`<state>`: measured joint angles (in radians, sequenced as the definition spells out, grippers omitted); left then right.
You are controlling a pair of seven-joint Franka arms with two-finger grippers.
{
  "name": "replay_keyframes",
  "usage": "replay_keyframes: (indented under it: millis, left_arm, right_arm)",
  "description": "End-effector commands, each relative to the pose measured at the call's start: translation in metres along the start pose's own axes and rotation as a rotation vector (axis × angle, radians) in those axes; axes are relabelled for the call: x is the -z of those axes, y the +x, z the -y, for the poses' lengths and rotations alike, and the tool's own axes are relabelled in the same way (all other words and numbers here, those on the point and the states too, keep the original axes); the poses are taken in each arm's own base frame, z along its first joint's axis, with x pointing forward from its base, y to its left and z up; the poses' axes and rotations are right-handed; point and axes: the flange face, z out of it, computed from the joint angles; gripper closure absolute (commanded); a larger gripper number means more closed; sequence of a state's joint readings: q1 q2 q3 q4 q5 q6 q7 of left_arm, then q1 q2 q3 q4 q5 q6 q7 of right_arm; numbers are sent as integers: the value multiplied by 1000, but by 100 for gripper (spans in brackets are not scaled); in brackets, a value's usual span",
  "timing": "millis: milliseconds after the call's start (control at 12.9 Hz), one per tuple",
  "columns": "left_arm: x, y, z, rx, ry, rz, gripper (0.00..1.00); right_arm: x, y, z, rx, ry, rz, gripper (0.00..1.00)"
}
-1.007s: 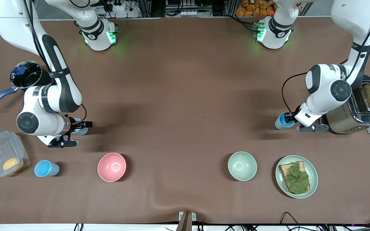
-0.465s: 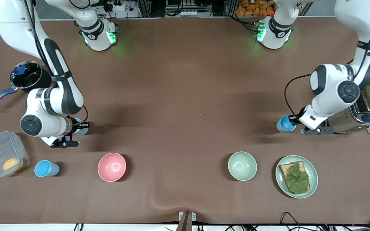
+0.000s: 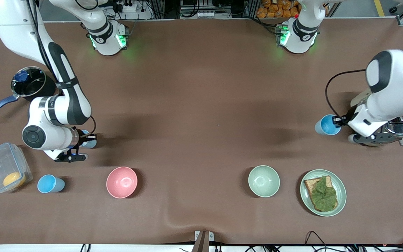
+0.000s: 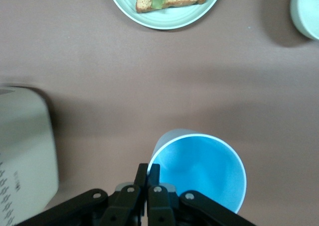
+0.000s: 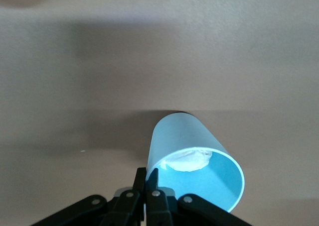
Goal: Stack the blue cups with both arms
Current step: 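Carry the blue cup with the right gripper to the table center and set it down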
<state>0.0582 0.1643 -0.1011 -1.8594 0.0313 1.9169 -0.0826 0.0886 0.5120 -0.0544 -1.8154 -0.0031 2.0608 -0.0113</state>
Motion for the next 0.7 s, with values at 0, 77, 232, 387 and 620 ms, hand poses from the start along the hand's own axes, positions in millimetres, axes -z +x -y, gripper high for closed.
replay_keyframes:
  millis: [0, 77, 232, 387, 620]
  left_arm:
    - [21, 3, -15, -11, 10, 3, 100]
    - [23, 3, -20, -24, 9, 6, 100]
    - [33, 4, -29, -35, 2, -11, 100]
    - [63, 1, -51, 10, -74, 13, 100]
    - [83, -2, -66, 26, -80, 22, 100]
  right_arm:
    - [13, 3, 48, -22, -17, 4, 100]
    - [21, 2, 74, -66, -15, 10, 100]
    - [35, -4, 135, -149, 52, 30, 100]
    - [43, -14, 202, -221, 100, 26, 100]
    - [50, -29, 296, -338, 112, 8, 100]
